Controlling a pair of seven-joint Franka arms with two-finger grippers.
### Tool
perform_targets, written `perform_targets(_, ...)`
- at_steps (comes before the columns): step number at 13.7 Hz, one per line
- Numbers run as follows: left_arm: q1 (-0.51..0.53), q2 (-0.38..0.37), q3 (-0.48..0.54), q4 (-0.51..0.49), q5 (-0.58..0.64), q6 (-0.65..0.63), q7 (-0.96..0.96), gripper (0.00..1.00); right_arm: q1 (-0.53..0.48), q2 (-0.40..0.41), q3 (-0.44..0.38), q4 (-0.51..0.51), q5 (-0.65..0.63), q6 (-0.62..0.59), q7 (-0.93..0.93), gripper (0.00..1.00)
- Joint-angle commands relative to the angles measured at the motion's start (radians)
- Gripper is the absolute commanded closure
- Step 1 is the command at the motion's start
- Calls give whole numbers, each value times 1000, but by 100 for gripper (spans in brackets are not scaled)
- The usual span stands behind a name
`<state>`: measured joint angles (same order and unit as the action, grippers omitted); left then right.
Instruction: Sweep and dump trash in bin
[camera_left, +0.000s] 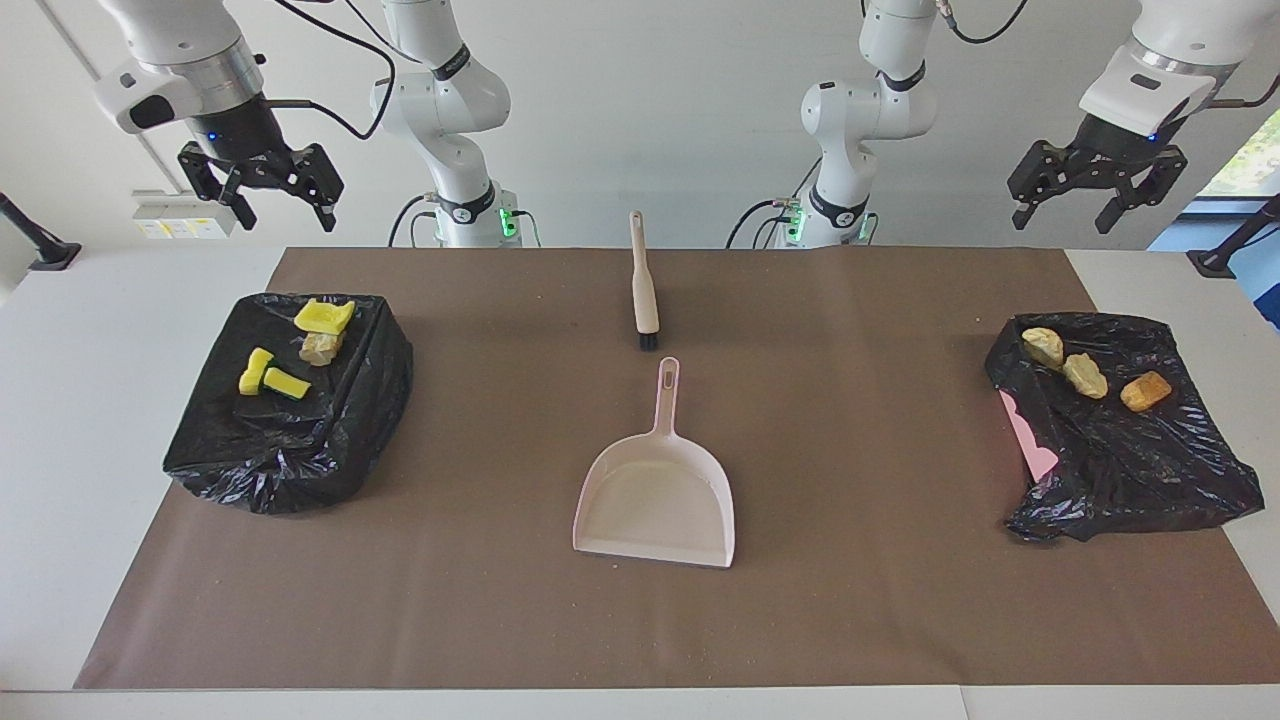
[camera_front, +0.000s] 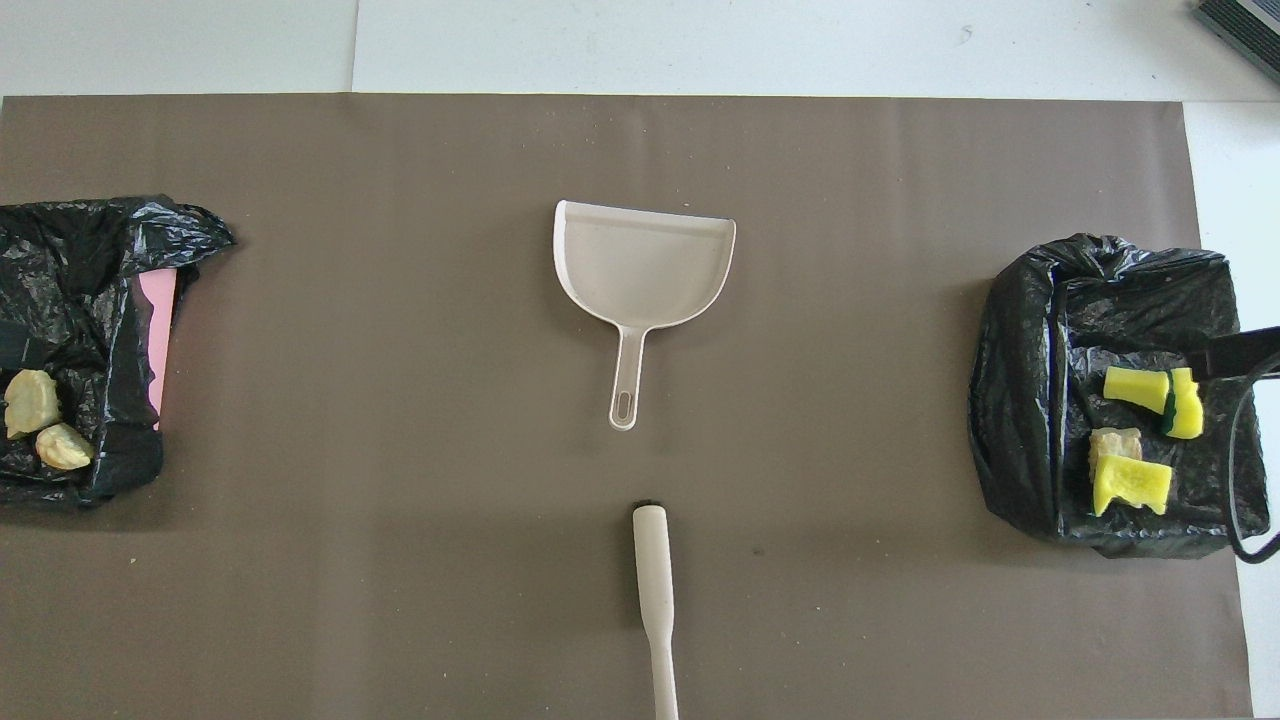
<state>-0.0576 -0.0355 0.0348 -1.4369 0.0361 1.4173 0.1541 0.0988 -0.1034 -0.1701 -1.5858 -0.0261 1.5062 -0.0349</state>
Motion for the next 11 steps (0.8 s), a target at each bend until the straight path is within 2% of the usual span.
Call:
perform_targets(1, -2, -47, -1, -65, -7, -3, -30, 0, -5, -4, 3, 4, -11, -6, 1, 0)
perform_targets(11, 4, -55, -1, -83, -7, 31, -80, 0, -5, -4, 4, 4, -11, -6, 3, 0)
